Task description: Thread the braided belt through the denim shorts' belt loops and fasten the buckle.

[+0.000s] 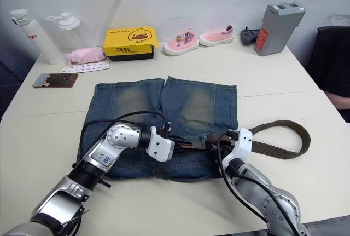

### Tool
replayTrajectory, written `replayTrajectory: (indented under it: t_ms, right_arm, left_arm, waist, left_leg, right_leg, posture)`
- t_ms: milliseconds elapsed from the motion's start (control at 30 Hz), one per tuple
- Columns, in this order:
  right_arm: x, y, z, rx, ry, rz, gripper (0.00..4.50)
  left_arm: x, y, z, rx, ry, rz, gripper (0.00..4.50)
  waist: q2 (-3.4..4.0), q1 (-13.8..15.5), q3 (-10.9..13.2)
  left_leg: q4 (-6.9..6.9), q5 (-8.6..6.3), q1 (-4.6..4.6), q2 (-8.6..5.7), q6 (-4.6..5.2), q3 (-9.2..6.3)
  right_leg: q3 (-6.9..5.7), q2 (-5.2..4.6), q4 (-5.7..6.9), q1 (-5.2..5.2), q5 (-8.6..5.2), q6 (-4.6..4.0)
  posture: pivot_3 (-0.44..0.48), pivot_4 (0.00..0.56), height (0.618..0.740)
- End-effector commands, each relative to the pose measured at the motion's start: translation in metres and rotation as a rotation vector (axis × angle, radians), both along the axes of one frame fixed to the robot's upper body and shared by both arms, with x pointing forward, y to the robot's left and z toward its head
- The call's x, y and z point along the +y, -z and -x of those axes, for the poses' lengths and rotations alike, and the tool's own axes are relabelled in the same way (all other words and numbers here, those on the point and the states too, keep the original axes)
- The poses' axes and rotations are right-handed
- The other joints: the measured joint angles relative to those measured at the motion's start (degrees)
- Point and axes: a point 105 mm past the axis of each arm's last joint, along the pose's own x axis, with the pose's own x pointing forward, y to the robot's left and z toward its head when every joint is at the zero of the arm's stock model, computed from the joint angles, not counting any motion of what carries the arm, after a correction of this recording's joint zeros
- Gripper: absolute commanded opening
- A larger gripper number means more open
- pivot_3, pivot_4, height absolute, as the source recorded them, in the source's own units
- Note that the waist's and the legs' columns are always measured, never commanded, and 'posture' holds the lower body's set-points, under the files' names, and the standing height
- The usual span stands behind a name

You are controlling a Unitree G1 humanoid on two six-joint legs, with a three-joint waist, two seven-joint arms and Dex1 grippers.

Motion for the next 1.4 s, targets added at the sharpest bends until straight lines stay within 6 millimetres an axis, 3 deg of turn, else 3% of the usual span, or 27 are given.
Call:
replayTrajectory:
  t_ms: [33,100,300,367,467,633,733,900,1000,1100,1167,1367,1400]
  right_arm:
    - [-0.009,-0.010,0.003,-0.021,0.023,-0.033,0.39]
    - [-0.015,-0.022,0.005,-0.057,0.007,-0.058,0.90]
    - [-0.031,-0.062,0.022,-0.171,-0.170,0.059,3.77]
    - [-0.030,-0.066,0.033,-0.194,-0.274,0.168,4.43]
    - [-0.022,-0.056,0.053,-0.242,-0.496,0.512,4.43]
    - [-0.013,-0.046,0.062,-0.453,-0.701,0.913,4.43]
    - [-0.010,-0.030,0.065,-0.594,-0.850,1.172,4.43]
    - [-0.008,0.001,0.063,-0.784,-0.968,1.453,4.43]
    - [-0.006,0.021,0.059,-0.787,-0.968,1.523,4.43]
    - [-0.017,0.040,0.051,-0.646,-0.902,1.508,3.67]
    - [-0.028,0.043,0.045,-0.568,-0.830,1.506,2.74]
    - [-0.081,0.018,0.024,-0.404,-0.590,1.536,0.05]
    - [-0.094,0.013,0.021,-0.375,-0.559,1.566,0.02]
  left_arm:
    - [-0.004,-0.013,-0.004,-0.017,-0.009,0.027,0.02]
    - [-0.007,-0.021,-0.002,-0.008,-0.002,0.048,0.00]
    - [-0.006,-0.043,0.010,0.110,0.043,0.108,0.00]
    - [0.000,-0.044,0.011,0.124,0.041,0.094,0.00]
    - [0.012,-0.041,0.009,0.130,0.011,0.071,0.00]
    - [0.032,-0.034,0.006,0.133,-0.052,0.046,0.00]
    - [0.042,-0.031,0.005,0.113,-0.079,0.025,0.00]
    - [0.046,-0.032,0.007,0.145,-0.107,0.047,0.00]
    - [0.044,-0.033,0.010,0.152,-0.104,0.057,0.00]
    - [0.041,-0.033,0.012,0.151,-0.092,0.061,0.00]
    - [0.040,-0.033,0.013,0.150,-0.087,0.061,0.00]
    - [0.040,-0.032,0.016,0.142,-0.071,0.054,0.00]
    - [0.040,-0.031,0.016,0.135,-0.070,0.048,0.00]
  waist:
    - [0.00,0.05,0.00]
    - [0.01,0.09,0.00]
    - [0.09,0.12,0.09]
    - [0.05,0.13,0.21]
    - [0.14,0.03,0.35]
    - [-0.02,0.08,0.44]
    - [-0.02,0.05,0.44]
    - [-0.15,0.25,0.40]
    - [-0.35,0.22,0.36]
    - [-0.75,-0.02,0.12]
    - [-0.82,0.03,0.06]
    - [-0.59,0.78,-0.03]
    - [-0.53,1.12,-0.07]
  left_leg:
    - [0.01,0.00,0.00,0.00,0.01,0.00]
    - [0.06,0.02,0.01,0.01,0.05,0.00]
    - [0.12,0.07,-0.06,0.00,0.18,-0.04]
    - [0.12,0.06,-0.08,-0.04,0.18,-0.02]
    - [0.07,0.06,-0.11,-0.05,0.18,0.06]
    - [0.07,0.07,-0.07,-0.11,0.13,0.04]
    - [0.09,0.08,0.00,-0.14,0.10,0.03]
    - [0.12,0.14,0.00,-0.17,-0.01,-0.02]
    - [0.11,0.20,0.03,-0.15,-0.09,-0.02]
    - [-0.04,0.30,0.05,-0.01,-0.27,-0.03]
    - [-0.02,0.30,0.09,0.02,-0.32,-0.05]
    - [0.14,0.27,0.05,-0.05,-0.18,-0.10]
    - [0.19,0.26,0.06,-0.09,-0.12,-0.12]
  right_leg:
    - [0.00,-0.02,0.00,0.00,0.00,0.00]
    - [-0.07,-0.04,0.00,-0.03,0.01,0.01]
    - [-0.16,-0.19,-0.06,-0.01,0.06,0.10]
    - [-0.18,-0.11,-0.09,0.03,0.06,0.10]
    - [-0.16,-0.04,-0.14,0.08,0.05,0.07]
    - [-0.13,-0.01,-0.14,0.06,0.05,0.09]
    - [-0.10,-0.02,-0.15,-0.01,0.07,0.12]
    - [-0.15,-0.07,-0.17,-0.02,0.08,0.15]
    - [-0.15,-0.03,-0.17,0.01,0.09,0.16]
    - [-0.15,0.11,-0.17,0.20,0.06,0.12]
    - [-0.16,0.12,-0.17,0.20,0.03,0.05]
    - [-0.13,-0.12,-0.02,0.18,0.10,0.11]
    - [-0.17,-0.12,-0.04,0.16,0.15,0.12]
  posture:
    - [0.000,0.150,0.712]
    - [0.000,0.150,0.712]
    - [0.000,0.150,0.712]
    - [0.000,0.150,0.712]
    - [0.000,0.150,0.712]
    - [0.000,0.150,0.712]
    - [0.000,0.150,0.712]
    - [0.000,0.150,0.712]
    - [0.000,0.150,0.712]
    - [0.000,0.150,0.712]
    - [0.000,0.150,0.712]
    - [0.000,0.150,0.712]
    - [0.000,0.150,0.712]
